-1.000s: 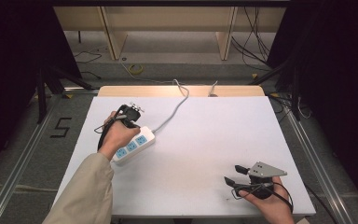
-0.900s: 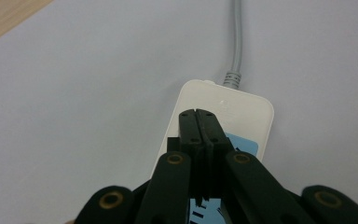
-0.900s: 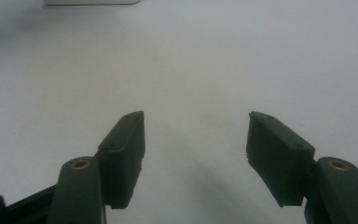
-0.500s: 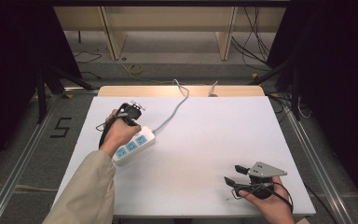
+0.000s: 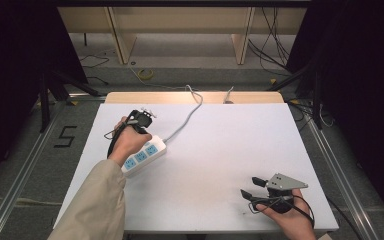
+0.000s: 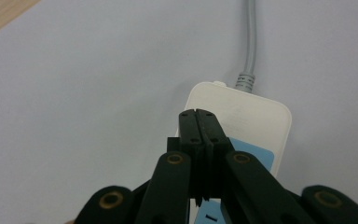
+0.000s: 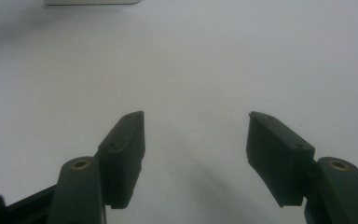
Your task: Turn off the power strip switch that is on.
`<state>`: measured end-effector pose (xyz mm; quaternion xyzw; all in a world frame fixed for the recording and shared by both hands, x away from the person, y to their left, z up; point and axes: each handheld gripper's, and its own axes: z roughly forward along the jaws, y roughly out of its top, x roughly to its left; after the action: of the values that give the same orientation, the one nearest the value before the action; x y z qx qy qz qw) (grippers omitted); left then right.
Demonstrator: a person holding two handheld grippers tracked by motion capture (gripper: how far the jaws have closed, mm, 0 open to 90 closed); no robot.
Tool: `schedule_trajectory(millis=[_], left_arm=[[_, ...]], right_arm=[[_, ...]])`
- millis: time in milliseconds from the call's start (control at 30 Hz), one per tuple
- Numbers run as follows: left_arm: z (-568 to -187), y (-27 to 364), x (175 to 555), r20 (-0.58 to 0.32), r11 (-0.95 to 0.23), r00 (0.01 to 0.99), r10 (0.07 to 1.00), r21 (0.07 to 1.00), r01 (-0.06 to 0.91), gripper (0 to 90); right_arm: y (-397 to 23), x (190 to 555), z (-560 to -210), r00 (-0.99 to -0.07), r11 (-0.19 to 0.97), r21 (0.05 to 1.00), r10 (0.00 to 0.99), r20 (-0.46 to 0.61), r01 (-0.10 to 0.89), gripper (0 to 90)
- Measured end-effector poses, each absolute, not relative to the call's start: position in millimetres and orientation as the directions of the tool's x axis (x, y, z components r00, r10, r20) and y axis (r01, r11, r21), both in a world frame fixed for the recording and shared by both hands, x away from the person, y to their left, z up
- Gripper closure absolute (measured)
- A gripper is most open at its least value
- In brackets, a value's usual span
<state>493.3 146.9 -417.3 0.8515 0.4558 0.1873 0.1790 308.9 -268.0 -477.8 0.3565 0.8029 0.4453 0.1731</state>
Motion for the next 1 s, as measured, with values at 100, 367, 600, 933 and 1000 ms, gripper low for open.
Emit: schedule_trajectory(millis=[100,367,600,933,1000], left_arm=[[-418.7,146.7,494.1,0.161,-0.526,0.517,0.841,0.467,0.710,89.7],[-421.9,144.2,495.7,0.166,-0.533,0.521,0.838,0.454,0.714,89.6],[-424.9,144.0,497.4,0.171,-0.541,0.524,0.834,0.434,0.720,89.6],[-428.2,143.2,498.7,0.172,-0.546,0.527,0.832,0.418,0.726,89.7],[-429.2,143.5,499.2,0.169,-0.544,0.526,0.834,0.416,0.729,89.6]], right_arm=[[-268.2,308.9,-477.7,-0.685,0.349,0.839,0.727,0.039,0.418,38.3],[-268.0,308.9,-477.8,-0.686,0.350,0.838,0.726,0.040,0.418,38.3],[-268.0,308.9,-477.9,-0.686,0.350,0.838,0.726,0.040,0.420,38.3],[-268.2,308.9,-478.0,-0.687,0.351,0.837,0.726,0.039,0.419,38.3],[-268.1,308.7,-477.9,-0.686,0.350,0.837,0.726,0.041,0.420,38.3]])
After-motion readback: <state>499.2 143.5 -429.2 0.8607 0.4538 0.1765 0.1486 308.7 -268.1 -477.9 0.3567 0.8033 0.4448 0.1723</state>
